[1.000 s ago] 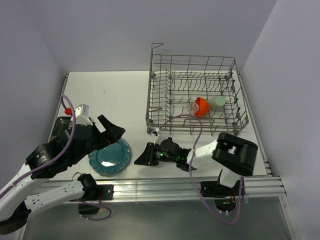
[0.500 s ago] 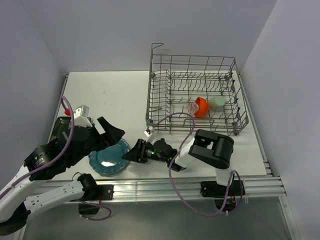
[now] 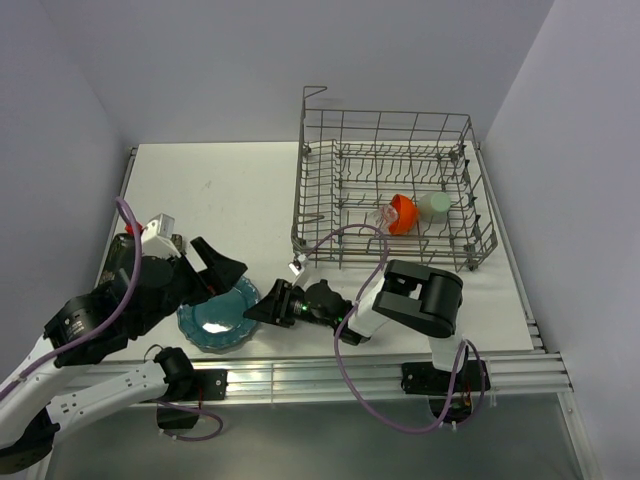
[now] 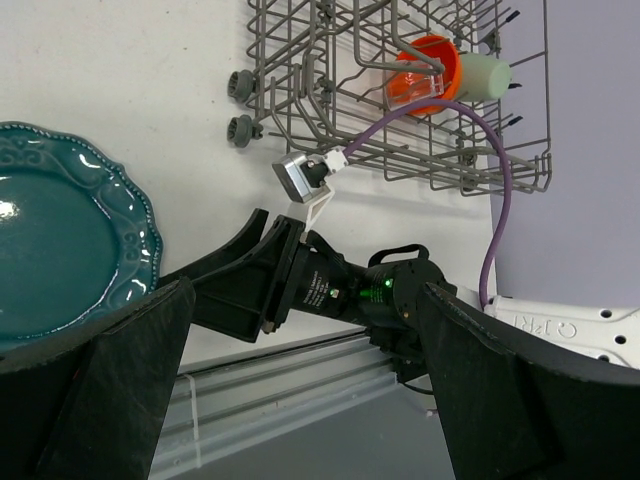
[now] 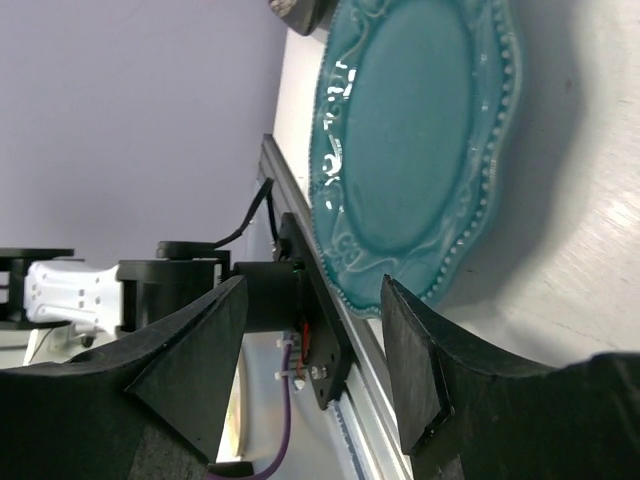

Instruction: Load the mixed dishes into the dish rack

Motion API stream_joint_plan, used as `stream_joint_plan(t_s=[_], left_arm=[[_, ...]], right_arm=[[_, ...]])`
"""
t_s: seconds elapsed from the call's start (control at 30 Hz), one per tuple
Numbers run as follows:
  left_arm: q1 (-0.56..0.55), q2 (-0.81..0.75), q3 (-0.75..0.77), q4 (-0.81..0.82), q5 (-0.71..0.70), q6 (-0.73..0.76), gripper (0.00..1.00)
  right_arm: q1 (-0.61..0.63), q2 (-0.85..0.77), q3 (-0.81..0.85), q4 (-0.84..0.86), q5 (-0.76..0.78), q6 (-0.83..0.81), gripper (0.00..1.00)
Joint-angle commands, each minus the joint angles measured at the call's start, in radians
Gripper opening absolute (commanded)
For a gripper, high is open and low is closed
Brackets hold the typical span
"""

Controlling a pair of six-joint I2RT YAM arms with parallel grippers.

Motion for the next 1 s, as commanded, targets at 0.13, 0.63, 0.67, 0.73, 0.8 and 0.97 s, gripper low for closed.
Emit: stream_joint_plan(t_s=[0.13, 0.63, 0.67, 0.73, 0.8, 0.97], left_arm=[[-0.004, -0.001, -0.003, 0.034, 0.015, 0.02, 0.99], [-0.004, -0.004, -0.003, 0.022, 0.012, 0.015, 0.99], [-0.004, -0.005, -0.001, 0.02, 0.01, 0.015, 0.99], [-0.004, -0.008, -0.004, 0.019, 0.007, 0.014, 0.99], [-0.004, -0.013, -0.009, 0.02, 0.012, 0.012, 0.99], [-0.004, -0.018, -0.015, 0.017, 0.021, 0.002, 0.99]], right_arm=[[0.012, 0.033, -0.015, -0.221, 0.061, 0.072, 0.62], [0.012, 0.125, 0.038, -0.267, 0.067, 0.087, 0.59], [0.012, 0.128, 0.047, -0.265, 0.064, 0.087, 0.59], [0.01, 0.137, 0.06, -0.276, 0.065, 0.081, 0.58], [0.01, 0.147, 0.082, -0.293, 0.073, 0.077, 0.56], [0.01, 0.168, 0.117, -0.323, 0.102, 0.077, 0.47]])
